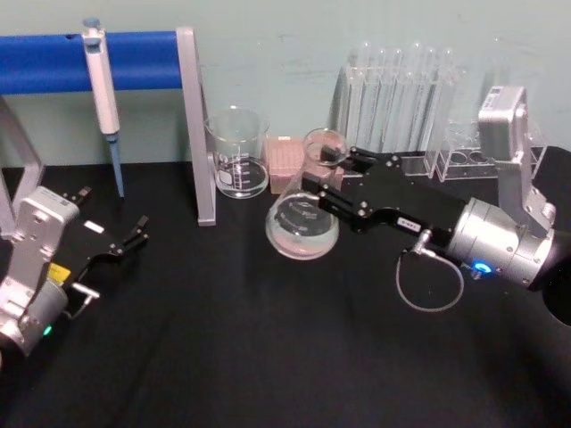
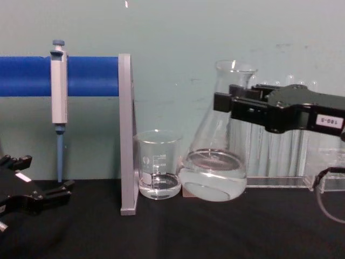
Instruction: Grasp the erlenmeyer flask with one hand, shake it three times, then place it back.
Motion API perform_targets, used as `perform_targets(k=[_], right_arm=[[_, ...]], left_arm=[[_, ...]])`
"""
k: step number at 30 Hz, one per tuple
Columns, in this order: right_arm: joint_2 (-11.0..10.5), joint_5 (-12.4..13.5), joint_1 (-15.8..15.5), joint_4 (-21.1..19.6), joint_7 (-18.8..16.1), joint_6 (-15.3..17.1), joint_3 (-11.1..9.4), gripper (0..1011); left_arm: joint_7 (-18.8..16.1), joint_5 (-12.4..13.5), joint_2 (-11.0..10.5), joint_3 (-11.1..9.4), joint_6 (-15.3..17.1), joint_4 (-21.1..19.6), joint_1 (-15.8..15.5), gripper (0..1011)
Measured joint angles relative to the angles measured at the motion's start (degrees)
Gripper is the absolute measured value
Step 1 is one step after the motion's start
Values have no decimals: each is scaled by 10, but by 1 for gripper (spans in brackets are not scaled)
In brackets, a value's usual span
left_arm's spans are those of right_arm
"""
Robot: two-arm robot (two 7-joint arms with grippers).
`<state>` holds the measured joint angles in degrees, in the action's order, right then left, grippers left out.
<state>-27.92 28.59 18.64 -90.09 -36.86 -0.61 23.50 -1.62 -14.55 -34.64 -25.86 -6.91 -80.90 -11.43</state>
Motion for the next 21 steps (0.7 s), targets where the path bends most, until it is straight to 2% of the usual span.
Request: perform_targets(k=[5, 11, 18, 21], right_arm=[[-1, 8, 8, 3, -9, 0, 14, 453], [-5, 14, 10, 7, 2, -3, 17, 456], [-13, 16, 7, 13, 32, -8, 5, 456], [-21, 16, 0, 15, 54, -9, -11, 456]], left_arm=[[0, 0, 0, 0, 0, 0, 0, 1001], [0, 0, 0, 0, 0, 0, 0, 1001], [0, 0, 0, 0, 0, 0, 0, 1001], [0, 0, 0, 0, 0, 0, 0, 1001]])
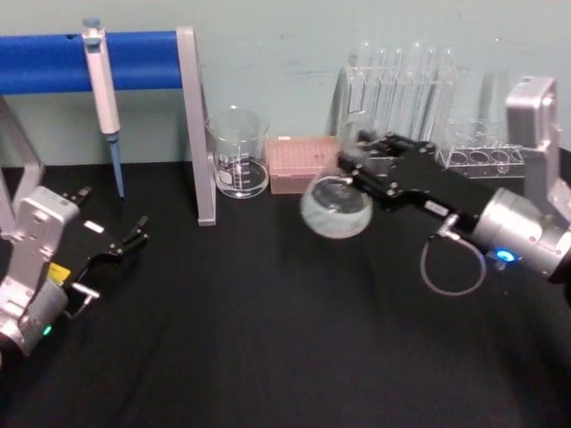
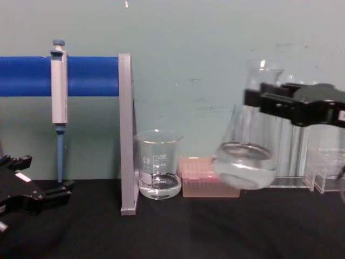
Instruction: Grasp the erlenmeyer flask with one hand, shake it three times, then place it back.
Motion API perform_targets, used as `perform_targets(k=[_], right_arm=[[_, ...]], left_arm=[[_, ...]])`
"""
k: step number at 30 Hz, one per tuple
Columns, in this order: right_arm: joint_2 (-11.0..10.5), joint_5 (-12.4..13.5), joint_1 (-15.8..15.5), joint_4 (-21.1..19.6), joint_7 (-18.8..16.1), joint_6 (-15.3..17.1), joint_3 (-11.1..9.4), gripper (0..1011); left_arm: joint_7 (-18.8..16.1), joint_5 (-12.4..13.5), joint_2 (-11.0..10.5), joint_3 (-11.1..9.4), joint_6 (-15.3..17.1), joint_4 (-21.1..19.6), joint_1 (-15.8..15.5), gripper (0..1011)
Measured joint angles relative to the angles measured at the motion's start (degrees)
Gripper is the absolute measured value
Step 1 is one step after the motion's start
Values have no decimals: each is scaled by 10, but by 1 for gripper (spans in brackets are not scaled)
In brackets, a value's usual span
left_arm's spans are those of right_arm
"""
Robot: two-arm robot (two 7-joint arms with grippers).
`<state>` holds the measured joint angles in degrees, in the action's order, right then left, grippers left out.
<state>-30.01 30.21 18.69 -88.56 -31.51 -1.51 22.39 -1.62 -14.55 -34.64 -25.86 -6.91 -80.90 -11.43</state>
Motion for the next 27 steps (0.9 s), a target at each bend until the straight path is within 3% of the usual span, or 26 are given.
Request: perform_targets(k=[16, 22, 27], right_arm=[[-23, -12, -50, -6, 73, 13, -76, 456], [-21, -14, -54, -6, 70, 16, -82, 453], [-14, -15, -47, -1, 53, 18, -76, 453]], left_arm=[[0, 0, 0, 0, 0, 0, 0, 1001], [0, 0, 0, 0, 0, 0, 0, 1001], [0, 0, 0, 0, 0, 0, 0, 1001]])
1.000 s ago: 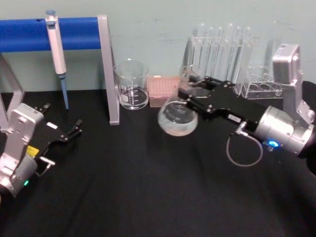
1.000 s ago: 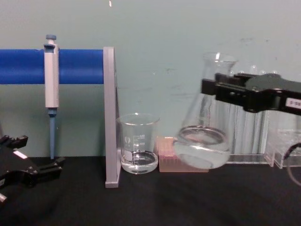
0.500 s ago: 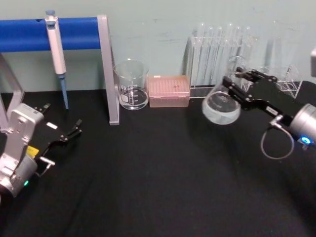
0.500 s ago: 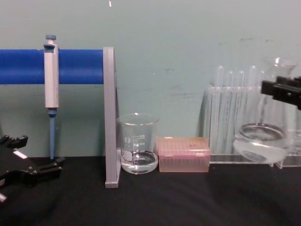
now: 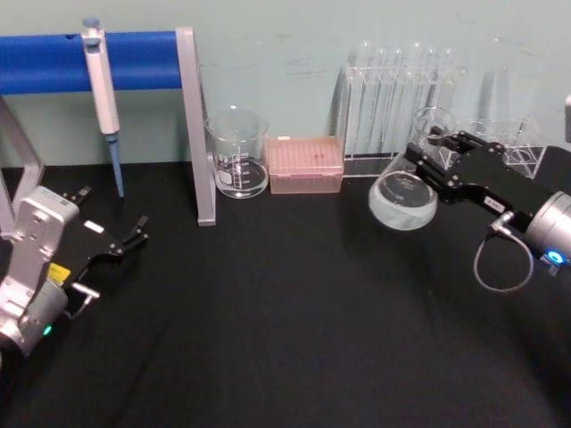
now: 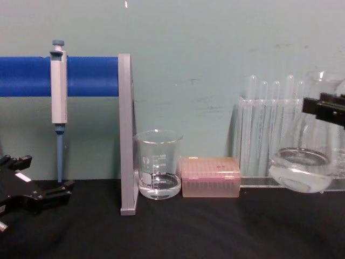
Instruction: Grasp the erlenmeyer flask with one hand, shake it three times, then place it back.
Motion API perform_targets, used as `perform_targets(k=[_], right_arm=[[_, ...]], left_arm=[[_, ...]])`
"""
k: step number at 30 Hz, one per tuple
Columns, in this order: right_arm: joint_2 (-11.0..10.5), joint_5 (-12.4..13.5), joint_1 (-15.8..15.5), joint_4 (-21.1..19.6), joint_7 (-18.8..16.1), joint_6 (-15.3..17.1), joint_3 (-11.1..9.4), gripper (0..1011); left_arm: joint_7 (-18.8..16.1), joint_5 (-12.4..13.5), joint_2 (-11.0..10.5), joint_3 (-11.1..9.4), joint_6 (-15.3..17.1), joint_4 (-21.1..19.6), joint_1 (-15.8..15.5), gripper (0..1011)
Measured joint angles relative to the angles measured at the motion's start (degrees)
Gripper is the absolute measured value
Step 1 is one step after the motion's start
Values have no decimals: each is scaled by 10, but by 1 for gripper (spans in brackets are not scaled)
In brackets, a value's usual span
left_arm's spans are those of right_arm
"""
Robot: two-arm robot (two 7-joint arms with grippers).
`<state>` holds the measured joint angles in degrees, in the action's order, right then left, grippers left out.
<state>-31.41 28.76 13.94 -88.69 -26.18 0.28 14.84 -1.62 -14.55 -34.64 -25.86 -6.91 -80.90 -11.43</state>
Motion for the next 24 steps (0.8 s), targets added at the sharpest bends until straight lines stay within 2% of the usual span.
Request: perform_targets(k=[4, 7, 8, 24], right_arm=[[4, 2, 7, 4, -13, 1, 8, 453], [10, 4, 21, 12, -33, 2, 24, 456], [10, 4, 21, 12, -33, 2, 24, 456], [27, 12, 67, 38, -89, 6, 96, 456]], left_arm=[[0, 0, 0, 0, 0, 0, 0, 1001], [0, 0, 0, 0, 0, 0, 0, 1001], [0, 0, 0, 0, 0, 0, 0, 1001], [0, 0, 0, 0, 0, 0, 0, 1001]])
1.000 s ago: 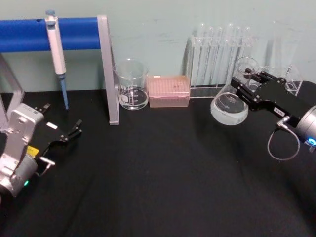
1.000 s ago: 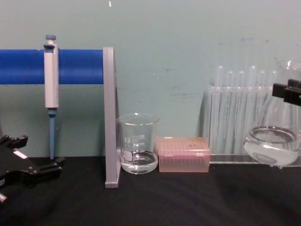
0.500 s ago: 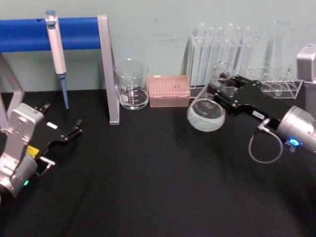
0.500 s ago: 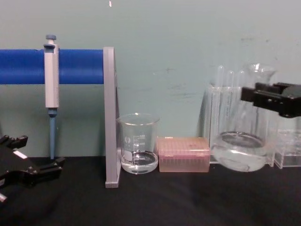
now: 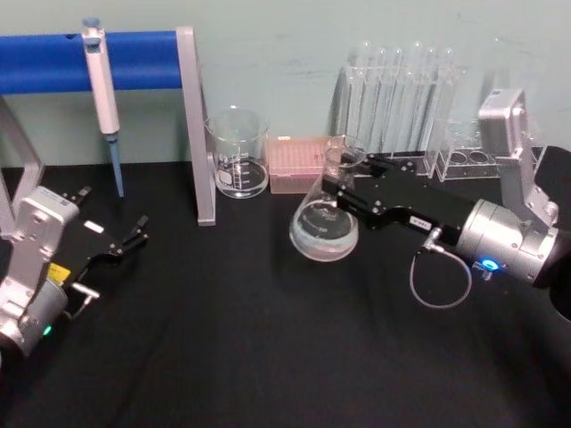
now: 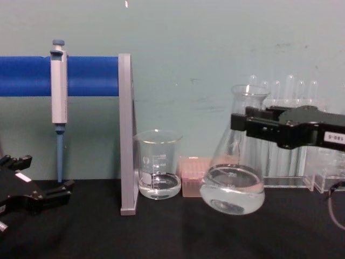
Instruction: Grasp the erlenmeyer flask with one hand, shake it three times, then place it back.
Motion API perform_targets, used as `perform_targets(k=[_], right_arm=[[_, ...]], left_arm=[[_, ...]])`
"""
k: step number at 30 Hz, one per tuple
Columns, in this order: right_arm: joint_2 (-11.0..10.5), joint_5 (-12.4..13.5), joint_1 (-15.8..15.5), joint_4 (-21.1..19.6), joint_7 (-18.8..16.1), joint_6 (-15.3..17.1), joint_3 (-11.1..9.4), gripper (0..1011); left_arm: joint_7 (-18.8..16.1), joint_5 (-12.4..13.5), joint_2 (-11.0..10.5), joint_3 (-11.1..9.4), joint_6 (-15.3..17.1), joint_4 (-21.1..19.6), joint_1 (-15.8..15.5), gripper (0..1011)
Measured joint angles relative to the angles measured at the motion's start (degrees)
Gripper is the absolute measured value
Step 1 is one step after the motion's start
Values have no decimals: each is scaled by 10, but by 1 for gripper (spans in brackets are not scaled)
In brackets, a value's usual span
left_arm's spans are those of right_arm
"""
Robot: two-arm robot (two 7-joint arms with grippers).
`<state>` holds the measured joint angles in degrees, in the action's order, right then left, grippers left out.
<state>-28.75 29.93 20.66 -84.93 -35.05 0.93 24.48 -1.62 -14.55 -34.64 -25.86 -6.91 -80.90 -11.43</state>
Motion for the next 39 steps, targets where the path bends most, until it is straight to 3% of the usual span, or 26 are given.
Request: perform_targets(k=[11, 39], right_arm=[[0, 6, 13, 10, -9, -4, 20, 453], [-4, 11, 29, 41, -25, -10, 44, 453]], left_arm=[[0, 0, 0, 0, 0, 0, 0, 1001], [0, 0, 0, 0, 0, 0, 0, 1001]])
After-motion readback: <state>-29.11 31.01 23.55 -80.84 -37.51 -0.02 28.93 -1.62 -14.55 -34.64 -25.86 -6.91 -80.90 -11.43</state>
